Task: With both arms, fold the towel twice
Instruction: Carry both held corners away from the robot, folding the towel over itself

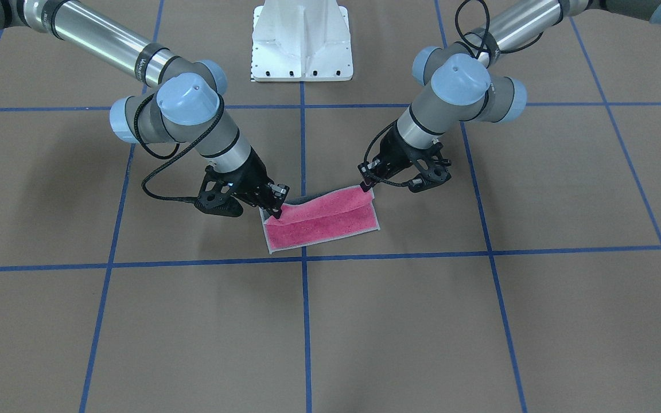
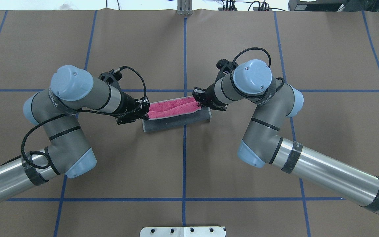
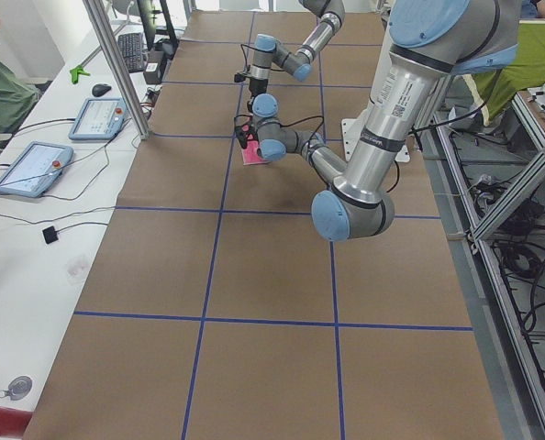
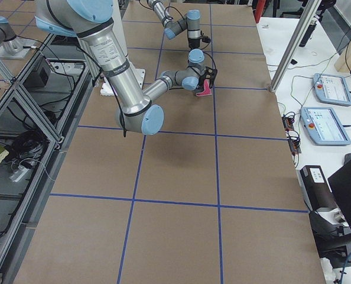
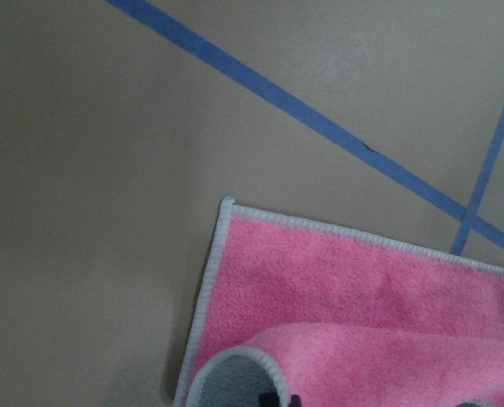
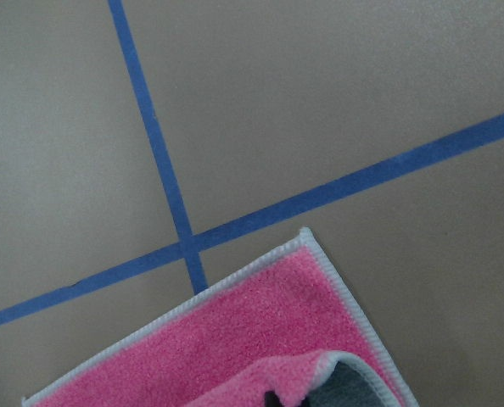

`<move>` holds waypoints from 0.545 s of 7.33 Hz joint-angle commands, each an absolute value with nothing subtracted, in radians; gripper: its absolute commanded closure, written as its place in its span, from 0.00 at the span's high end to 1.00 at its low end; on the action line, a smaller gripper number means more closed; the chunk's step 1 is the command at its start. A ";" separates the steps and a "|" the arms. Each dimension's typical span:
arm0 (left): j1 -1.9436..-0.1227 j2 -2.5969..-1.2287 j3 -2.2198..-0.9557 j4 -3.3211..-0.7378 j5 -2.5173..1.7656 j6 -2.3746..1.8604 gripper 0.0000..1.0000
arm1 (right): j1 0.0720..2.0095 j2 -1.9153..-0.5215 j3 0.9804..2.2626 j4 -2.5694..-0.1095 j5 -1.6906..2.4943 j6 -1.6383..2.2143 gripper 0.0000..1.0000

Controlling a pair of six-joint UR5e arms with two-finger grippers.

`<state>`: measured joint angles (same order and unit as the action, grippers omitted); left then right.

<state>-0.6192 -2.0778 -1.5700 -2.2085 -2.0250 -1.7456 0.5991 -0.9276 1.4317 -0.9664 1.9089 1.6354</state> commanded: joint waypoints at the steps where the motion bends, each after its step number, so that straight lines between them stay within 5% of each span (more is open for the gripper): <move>1: -0.618 -2.085 -1.563 -2.207 -2.025 -1.749 0.06 | 0.600 -0.928 1.431 -0.966 1.908 1.637 0.22; 2: -0.620 -2.086 -1.563 -2.207 -2.025 -1.752 0.72 | 0.601 -0.928 1.431 -0.968 1.908 1.637 0.87; 3: -0.620 -2.086 -1.563 -2.209 -2.025 -1.753 1.00 | 0.601 -0.928 1.431 -0.968 1.907 1.638 0.99; 4: -0.620 -2.086 -1.563 -2.209 -2.025 -1.753 1.00 | 0.601 -0.927 1.431 -0.966 1.908 1.638 0.99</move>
<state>-0.6196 -2.0857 -1.5633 -2.2084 -2.0248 -1.7524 0.6010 -0.9279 1.4312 -0.9675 1.9076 1.6377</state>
